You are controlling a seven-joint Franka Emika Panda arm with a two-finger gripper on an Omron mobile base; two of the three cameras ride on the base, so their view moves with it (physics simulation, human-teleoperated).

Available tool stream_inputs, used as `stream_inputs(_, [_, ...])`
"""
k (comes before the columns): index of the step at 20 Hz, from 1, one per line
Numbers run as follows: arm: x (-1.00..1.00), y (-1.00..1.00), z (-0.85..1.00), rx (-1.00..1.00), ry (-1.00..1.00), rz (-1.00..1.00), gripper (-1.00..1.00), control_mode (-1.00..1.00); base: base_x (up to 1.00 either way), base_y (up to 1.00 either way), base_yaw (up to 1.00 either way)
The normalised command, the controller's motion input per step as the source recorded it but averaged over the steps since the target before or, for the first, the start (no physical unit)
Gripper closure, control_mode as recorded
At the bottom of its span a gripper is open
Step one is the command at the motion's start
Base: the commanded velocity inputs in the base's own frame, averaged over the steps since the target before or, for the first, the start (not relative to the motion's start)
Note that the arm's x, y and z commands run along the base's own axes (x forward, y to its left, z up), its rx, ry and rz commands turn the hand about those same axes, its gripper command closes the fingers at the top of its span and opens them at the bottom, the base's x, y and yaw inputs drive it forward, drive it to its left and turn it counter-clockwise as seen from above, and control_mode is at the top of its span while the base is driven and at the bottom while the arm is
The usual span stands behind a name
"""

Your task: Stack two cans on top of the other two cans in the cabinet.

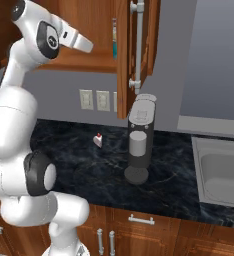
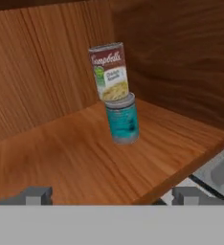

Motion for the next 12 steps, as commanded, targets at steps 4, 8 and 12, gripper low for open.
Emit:
stream_inputs(4, [-0.58, 0.31, -0.12, 0.0, 0.09, 0.48, -1.0, -1.0, 0.0, 0.0, 0.0])
stream_inputs(8, [-0.65, 0.37, -0.28, 0.0, 0.01, 0.43, -1.0, -1.0, 0.0, 0.0, 0.0])
stream_inputs(12, [-0.74, 0.45, -0.28, 0.0, 0.04, 0.3, -1.0, -1.0, 0.0, 0.0, 0.0])
